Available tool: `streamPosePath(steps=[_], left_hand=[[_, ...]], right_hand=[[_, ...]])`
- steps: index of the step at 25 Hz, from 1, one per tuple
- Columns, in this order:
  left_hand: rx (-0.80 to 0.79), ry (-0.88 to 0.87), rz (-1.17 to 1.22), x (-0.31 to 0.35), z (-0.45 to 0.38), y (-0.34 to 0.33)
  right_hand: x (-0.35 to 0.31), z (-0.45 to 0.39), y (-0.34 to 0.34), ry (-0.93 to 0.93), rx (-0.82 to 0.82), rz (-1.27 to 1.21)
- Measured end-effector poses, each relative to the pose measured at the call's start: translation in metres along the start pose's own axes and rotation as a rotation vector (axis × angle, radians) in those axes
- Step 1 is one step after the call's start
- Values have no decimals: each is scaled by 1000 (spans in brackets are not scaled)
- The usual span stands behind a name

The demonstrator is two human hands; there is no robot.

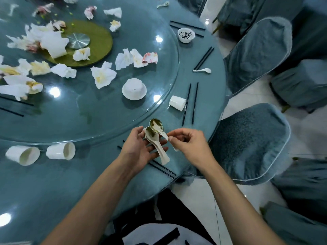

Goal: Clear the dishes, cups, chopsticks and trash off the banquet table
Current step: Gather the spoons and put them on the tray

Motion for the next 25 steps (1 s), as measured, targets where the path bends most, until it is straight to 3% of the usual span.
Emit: streamPosePath(steps=[12,25], left_hand=[[-93,92,-71,-37,2,-54],[-159,131,-134,-114,7,-170]], right_hand=[[13,51,45,57,198,221],[57,127,206,139,487,144]])
Point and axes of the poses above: each hand's wrist, its own z-axis away from the middle knuckle, its own y-axis out of the back of the hand, x = y × z, the point moved 10 cm from there along -z, towards the middle knuckle, and after that the axes turned 6 degrees about -x, right-handed, at the moved point
